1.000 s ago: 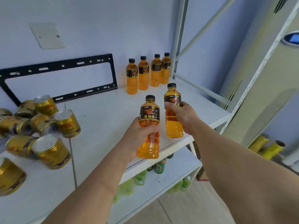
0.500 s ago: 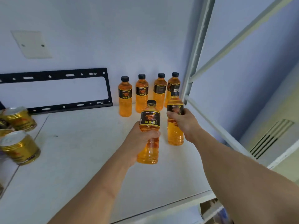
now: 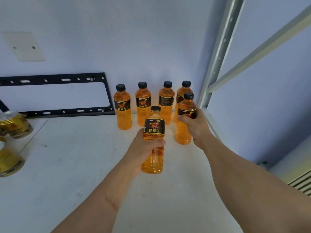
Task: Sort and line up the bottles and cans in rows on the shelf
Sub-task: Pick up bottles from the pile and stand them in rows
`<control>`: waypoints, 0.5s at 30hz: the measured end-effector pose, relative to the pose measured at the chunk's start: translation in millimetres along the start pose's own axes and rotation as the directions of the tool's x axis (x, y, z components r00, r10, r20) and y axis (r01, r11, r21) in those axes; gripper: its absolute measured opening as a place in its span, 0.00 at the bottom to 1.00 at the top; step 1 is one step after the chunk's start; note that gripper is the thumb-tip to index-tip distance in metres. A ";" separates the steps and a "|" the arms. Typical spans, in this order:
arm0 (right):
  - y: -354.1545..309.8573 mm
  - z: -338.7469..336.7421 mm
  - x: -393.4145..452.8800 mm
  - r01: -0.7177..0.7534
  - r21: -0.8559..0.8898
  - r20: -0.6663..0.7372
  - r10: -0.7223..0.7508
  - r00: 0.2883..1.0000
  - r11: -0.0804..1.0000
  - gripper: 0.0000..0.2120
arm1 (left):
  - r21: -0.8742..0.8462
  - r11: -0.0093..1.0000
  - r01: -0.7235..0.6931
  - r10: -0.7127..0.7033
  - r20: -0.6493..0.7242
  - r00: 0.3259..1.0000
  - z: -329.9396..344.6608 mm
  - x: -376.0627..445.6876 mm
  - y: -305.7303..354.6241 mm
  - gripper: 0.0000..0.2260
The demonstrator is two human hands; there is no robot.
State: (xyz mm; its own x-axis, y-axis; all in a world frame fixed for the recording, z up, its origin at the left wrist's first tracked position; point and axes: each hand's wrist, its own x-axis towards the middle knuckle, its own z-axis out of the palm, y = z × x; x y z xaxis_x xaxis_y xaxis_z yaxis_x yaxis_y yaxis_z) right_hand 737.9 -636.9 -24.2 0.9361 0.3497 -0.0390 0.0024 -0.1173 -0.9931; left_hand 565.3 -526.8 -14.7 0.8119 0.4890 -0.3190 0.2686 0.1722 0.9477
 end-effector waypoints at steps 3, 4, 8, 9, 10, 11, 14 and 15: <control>3.3 -5.2 11.1 -0.001 0.033 0.011 0.001 1.000 0.999 0.33 | -0.005 1.000 0.000 0.000 -0.017 1.000 4.6 9.7 0.1 0.25; 4.0 -6.2 14.1 -0.004 0.049 0.014 0.003 1.000 0.999 0.33 | -0.007 1.000 0.003 -0.003 -0.026 1.000 5.8 12.8 0.0 0.25; 8.6 -9.0 23.2 0.009 0.095 0.030 -0.012 0.999 0.995 0.33 | -0.015 1.000 -0.017 0.016 -0.053 0.998 9.9 23.2 -2.5 0.20; 9.3 -9.7 25.2 0.010 0.103 0.035 -0.014 0.999 0.995 0.34 | -0.011 1.000 -0.016 0.015 -0.057 0.998 10.2 25.3 -4.2 0.20; 10.1 -10.2 27.5 0.011 0.113 0.038 -0.015 0.999 0.994 0.34 | -0.005 1.000 -0.014 0.013 -0.060 0.998 10.4 27.4 -5.7 0.20; 10.2 -10.5 29.2 0.012 0.118 0.039 -0.017 0.999 0.993 0.34 | 0.000 1.000 -0.012 0.012 -0.061 0.998 10.7 29.6 -6.8 0.21; 10.9 -10.0 32.2 0.029 0.115 0.036 -0.033 0.999 0.993 0.35 | 0.007 1.000 -0.026 0.026 -0.060 0.998 12.8 36.0 -7.8 0.22; 10.8 -9.5 32.1 0.036 0.109 0.033 -0.040 0.999 0.993 0.35 | 0.005 0.999 -0.040 0.040 -0.059 0.997 13.6 37.3 -7.5 0.23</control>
State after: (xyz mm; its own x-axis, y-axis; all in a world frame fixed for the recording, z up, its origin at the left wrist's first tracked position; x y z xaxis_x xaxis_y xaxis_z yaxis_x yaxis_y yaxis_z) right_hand 771.3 -635.7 -35.2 0.9230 0.3847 -0.0033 -0.0023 -0.0031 -1.0000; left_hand 600.6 -521.5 -33.5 0.7902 0.5447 -0.2807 0.2387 0.1482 0.9597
